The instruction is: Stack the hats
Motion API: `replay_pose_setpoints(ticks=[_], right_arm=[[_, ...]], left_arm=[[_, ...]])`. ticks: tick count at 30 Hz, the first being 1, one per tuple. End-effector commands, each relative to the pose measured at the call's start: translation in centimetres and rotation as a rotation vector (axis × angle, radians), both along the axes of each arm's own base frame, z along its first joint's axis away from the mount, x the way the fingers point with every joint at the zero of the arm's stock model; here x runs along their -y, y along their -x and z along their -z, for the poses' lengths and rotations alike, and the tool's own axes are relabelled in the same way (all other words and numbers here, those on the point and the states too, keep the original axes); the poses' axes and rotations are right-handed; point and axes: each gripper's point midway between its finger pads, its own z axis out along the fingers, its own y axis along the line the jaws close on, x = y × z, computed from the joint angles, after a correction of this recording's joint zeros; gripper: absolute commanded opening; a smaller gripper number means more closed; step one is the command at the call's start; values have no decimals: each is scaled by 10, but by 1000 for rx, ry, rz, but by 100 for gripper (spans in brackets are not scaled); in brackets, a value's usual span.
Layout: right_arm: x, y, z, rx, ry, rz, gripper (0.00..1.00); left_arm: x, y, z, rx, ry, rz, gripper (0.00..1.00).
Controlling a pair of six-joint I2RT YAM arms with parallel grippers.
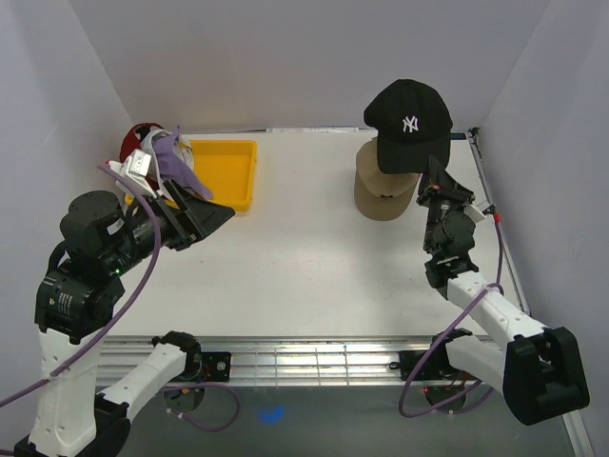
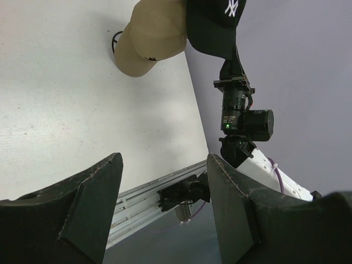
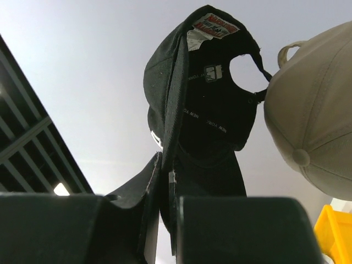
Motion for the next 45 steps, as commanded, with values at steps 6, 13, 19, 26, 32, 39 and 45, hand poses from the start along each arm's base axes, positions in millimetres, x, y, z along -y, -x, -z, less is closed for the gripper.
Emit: replay_pose_setpoints(ticks=[6,13,19,26,32,39,45], right_arm=[[4,17,-15,122,-68,-19,8],[5,18,14,65,-78,-26,8],[4,19,36,35,-87,-37,8],[1,20,61,-6,-100,-53,8],[-3,19,73,-13,-76,-57,8],[-10,18,86,-23,-60,-67,8],[-15,18,101,-37,-77,-75,8]], left_arm=[[3,-1,1,8,1,16,73],[5,-4,5,-4,1,19,72],[4,-6,5,-5,-1,14,72],[4,-7,7,-11,-2,12,72],[5,-9,8,-17,-4,12,72],[5,-10,10,-21,-7,9,72],[5,-12,11,-23,-11,8,72]])
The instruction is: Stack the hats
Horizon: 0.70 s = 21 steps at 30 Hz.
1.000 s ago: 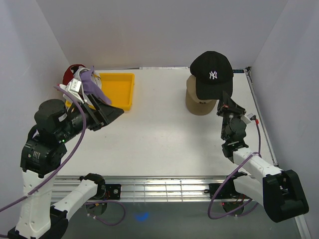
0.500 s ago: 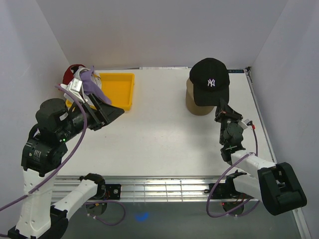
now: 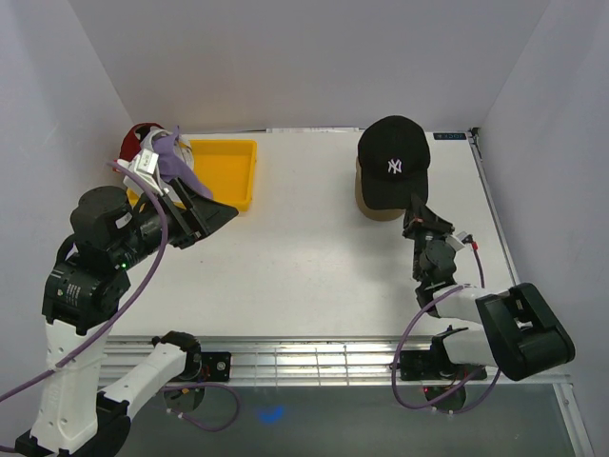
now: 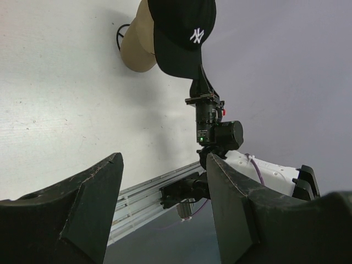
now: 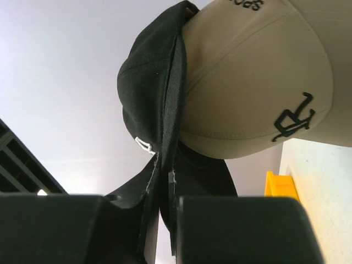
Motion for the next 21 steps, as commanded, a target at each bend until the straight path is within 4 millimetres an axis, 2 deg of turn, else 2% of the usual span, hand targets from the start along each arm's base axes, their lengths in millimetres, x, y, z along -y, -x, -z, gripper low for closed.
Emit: replay_pose_setpoints(ticks=[1,4,21], right_arm=[[3,8,-13,85,-56,13,8],[2,7,2,58,-65,7,8],[2,16,58,-57,-116,-14,8]], left_arm=[[2,-4,-1,11,-1,5,72],[2,-5,0,9,-3,7,72],[1,-8,9,-7,-18,-3,72]])
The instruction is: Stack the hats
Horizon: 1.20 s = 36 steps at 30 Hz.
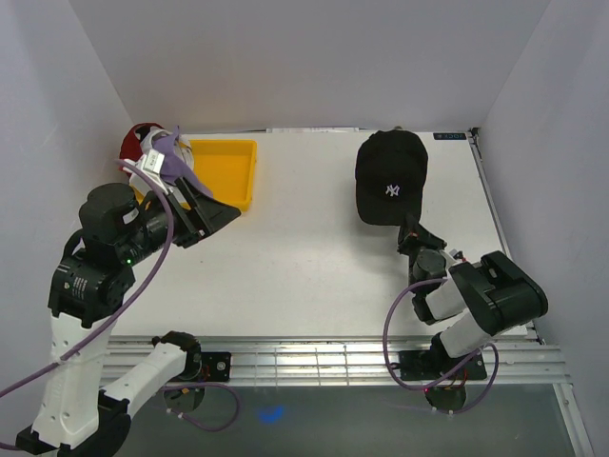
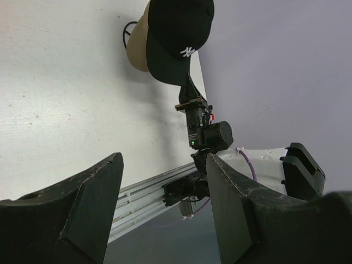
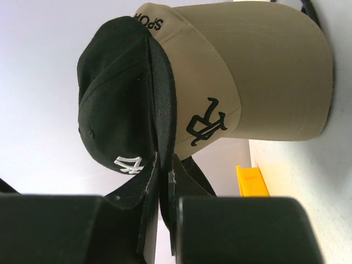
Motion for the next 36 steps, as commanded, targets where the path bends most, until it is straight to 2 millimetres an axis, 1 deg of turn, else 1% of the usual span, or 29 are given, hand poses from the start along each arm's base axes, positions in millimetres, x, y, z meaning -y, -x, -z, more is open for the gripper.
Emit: replay_pose_setpoints(ticks=[1,7,10,11,13,14,15,16,17,18,19,20,21,22,23,24,25,26,28,31,32,33,34,35,36], right_arm=[[3,10,-16,91,-51,3,8],[0,9,-5,68,-55,-12,8],[-3,7,-4,65,-53,-25,12],[-3,6,-4,65,-51,-25,17],[-5,6,-6,67,-48,-36,20],[-5,5,-6,64,-46,-39,24],[-5,5,1,35,-33,-41,27],[-5,5,-1,37,-32,-45,31],[-5,5,0,28,-25,-45,41],[-5,6,10,-14,-6,-47,45],[-4,6,4,-5,-2,-49,49],[-4,6,5,-13,8,-49,56],[-4,6,6,-23,23,-51,60],[-2,6,10,-54,38,-52,67],[-2,6,11,-68,48,-54,70],[-3,5,2,-53,62,-63,73],[-1,6,15,-112,88,-60,76],[-1,6,17,-130,100,-63,81],[1,6,18,-162,136,-66,86],[-1,6,9,-156,159,-98,88],[-2,10,26,-231,179,-113,88],[-2,12,30,-259,191,-122,89],[-2,15,30,-273,195,-134,90],[-1,20,44,-348,214,-146,92],[-2,22,46,-361,224,-156,93]], left_arm=[[-1,-3,-1,24,-7,-4,72],[-2,-3,1,21,-13,-14,72],[-3,-3,1,22,-15,-15,72],[-3,-3,1,22,-15,-15,72],[-3,-3,1,24,-17,-19,72],[-4,-3,1,25,-17,-19,72],[-4,-3,2,23,-19,-18,72],[-4,-3,2,25,-19,-20,72],[-4,-4,3,21,-19,-21,72],[-4,-4,4,18,-20,-21,72],[-4,-4,4,18,-20,-21,73],[-4,-4,4,19,-21,-24,73],[-4,-5,4,17,-22,-24,73],[-4,-5,3,22,-21,-26,73],[-5,-5,3,20,-21,-27,73],[-5,-5,3,21,-22,-30,73],[-5,-5,4,20,-25,-31,73],[-5,-6,4,18,-24,-32,73],[-5,-7,5,16,-24,-35,73],[-5,-7,7,19,-17,-40,73],[-6,-7,10,16,-18,-42,73],[-6,-7,11,15,-16,-44,73],[-5,-8,13,7,-10,-43,73],[-4,-8,13,10,-6,-41,73],[-4,-8,16,5,-4,-41,73]])
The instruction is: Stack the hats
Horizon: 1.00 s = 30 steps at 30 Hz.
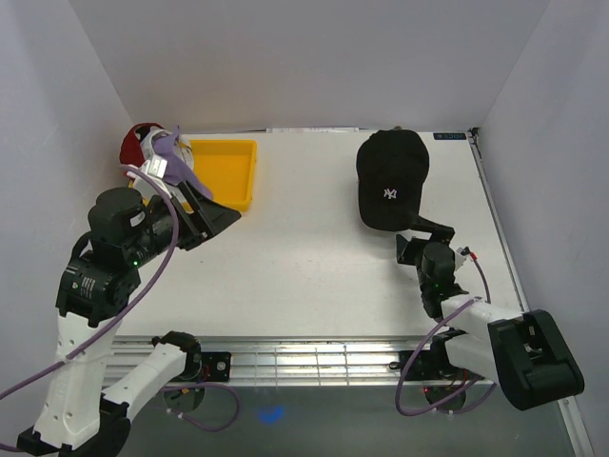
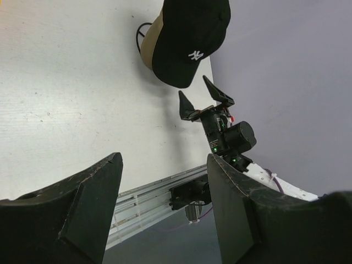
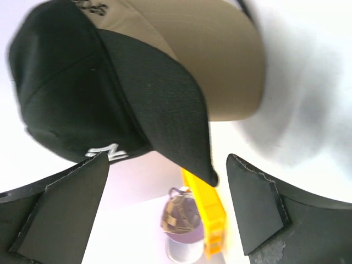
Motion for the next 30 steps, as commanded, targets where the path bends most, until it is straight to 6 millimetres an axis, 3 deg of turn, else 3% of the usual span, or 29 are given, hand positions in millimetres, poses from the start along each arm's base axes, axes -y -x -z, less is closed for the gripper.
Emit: replay_pose_setpoints(ticks=[1,8,9,11,12,15,16,17,19,20,22,23,24,25,26,27,30], right_arm=[[-1,11,28,-160,75,-52,93],[9,29,46,-305,202,-102,93],[10,24,29,-276,266,-120,93],[20,23,21,-296,357,-133,93],[21,14,-7,-248,394,-135,92],[31,9,-32,-252,592,-199,91],[33,0,-64,-196,685,-215,90],[33,-1,-73,-189,728,-240,89],[24,-11,-96,-124,813,-314,88],[20,-19,-125,-56,888,-340,87],[7,-32,-138,-24,941,-425,86],[4,-42,-170,40,1003,-433,84],[2,-51,-159,-13,1021,-482,83],[-2,-57,-166,-5,1044,-507,82],[-4,-66,-193,37,1074,-495,82],[-6,-76,-181,-3,1111,-540,81],[-13,-96,-197,11,1174,-568,80]], left_arm=[[0,-1,-2,25,17,-6,73],[1,-4,6,16,17,-7,73],[1,-4,7,16,17,-7,73],[2,-5,9,12,18,-5,73],[3,-6,10,11,20,-3,73],[5,-6,9,13,29,8,73],[5,-6,9,13,29,8,73],[6,-7,8,17,31,9,73],[6,-8,9,21,25,11,73],[6,-9,9,22,24,12,73],[7,-12,12,18,18,13,73],[8,-13,14,15,17,13,73],[9,-15,18,7,15,16,73],[9,-17,19,2,15,18,73],[10,-17,18,8,20,18,73],[11,-18,21,2,21,20,73],[12,-21,24,-4,19,20,73]])
